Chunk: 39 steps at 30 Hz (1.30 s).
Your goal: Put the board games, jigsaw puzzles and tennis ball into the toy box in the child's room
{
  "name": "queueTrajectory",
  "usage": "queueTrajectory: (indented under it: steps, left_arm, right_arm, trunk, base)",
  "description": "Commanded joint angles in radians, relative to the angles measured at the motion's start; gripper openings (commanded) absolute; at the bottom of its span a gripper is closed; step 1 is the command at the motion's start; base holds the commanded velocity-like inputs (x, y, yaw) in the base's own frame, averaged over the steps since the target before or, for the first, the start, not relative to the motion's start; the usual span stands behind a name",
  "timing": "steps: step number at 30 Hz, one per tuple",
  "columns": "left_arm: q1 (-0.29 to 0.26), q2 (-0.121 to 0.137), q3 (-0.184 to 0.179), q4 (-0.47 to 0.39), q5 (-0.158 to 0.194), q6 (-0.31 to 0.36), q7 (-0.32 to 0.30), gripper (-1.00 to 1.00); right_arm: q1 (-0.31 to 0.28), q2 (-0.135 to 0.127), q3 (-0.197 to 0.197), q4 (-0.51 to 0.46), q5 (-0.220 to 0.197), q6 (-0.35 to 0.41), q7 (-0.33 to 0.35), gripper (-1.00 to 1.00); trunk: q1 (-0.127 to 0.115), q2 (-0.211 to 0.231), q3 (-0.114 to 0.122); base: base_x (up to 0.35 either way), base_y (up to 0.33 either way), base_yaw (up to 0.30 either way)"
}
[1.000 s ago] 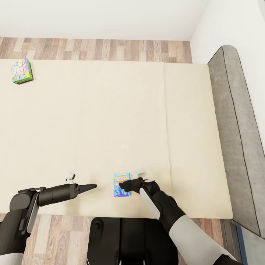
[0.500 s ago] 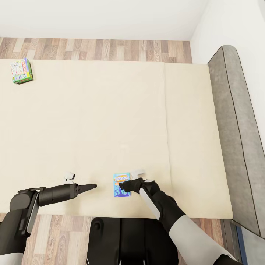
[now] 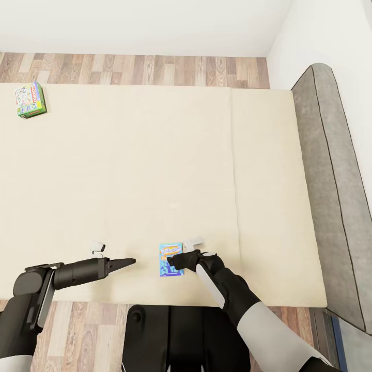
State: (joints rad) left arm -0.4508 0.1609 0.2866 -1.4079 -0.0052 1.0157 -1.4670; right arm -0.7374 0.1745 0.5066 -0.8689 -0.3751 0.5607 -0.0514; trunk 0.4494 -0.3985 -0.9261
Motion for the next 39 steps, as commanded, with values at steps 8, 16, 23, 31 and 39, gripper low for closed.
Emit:
queueTrajectory:
  steps: [8, 16, 23, 31, 39]
  left_arm:
    - [0.0, 0.0, 0.0, 0.0, -0.002, 0.01, -0.007, 1.0]
    - [0.0, 0.0, 0.0, 0.0, -0.002, 0.009, -0.007, 1.0]
    - [0.0, 0.0, 0.001, 0.0, -0.001, 0.009, -0.008, 1.0]
    - [0.0, 0.001, 0.002, 0.0, 0.0, 0.009, -0.009, 1.0]
    - [0.0, 0.001, 0.002, 0.0, -0.001, 0.009, -0.009, 1.0]
  right_arm:
    - [0.0, 0.0, 0.001, 0.02, 0.0, 0.005, -0.009, 1.0]
    - [0.0, 0.0, 0.0, 0.048, 0.003, 0.004, -0.011, 1.0]
    - [0.0, 0.0, -0.001, 0.052, 0.004, 0.002, -0.011, 1.0]
    - [0.0, 0.0, -0.002, 0.052, 0.005, 0.0, -0.012, 1.0]
    - [0.0, 0.0, -0.001, 0.052, 0.006, -0.018, -0.011, 1.0]
  trunk:
    - [0.001, -0.002, -0.001]
    - [0.001, -0.002, -0.001]
    - [0.001, -0.002, -0.001]
    - [0.001, -0.002, -0.001]
    - [0.001, -0.002, -0.001]
  base:
    - [0.0, 0.0, 0.0]
    - [0.0, 0.0, 0.0]
    - [0.0, 0.0, 0.0]
    - [0.0, 0.0, 0.0]
    - [0.0, 0.001, 0.0]
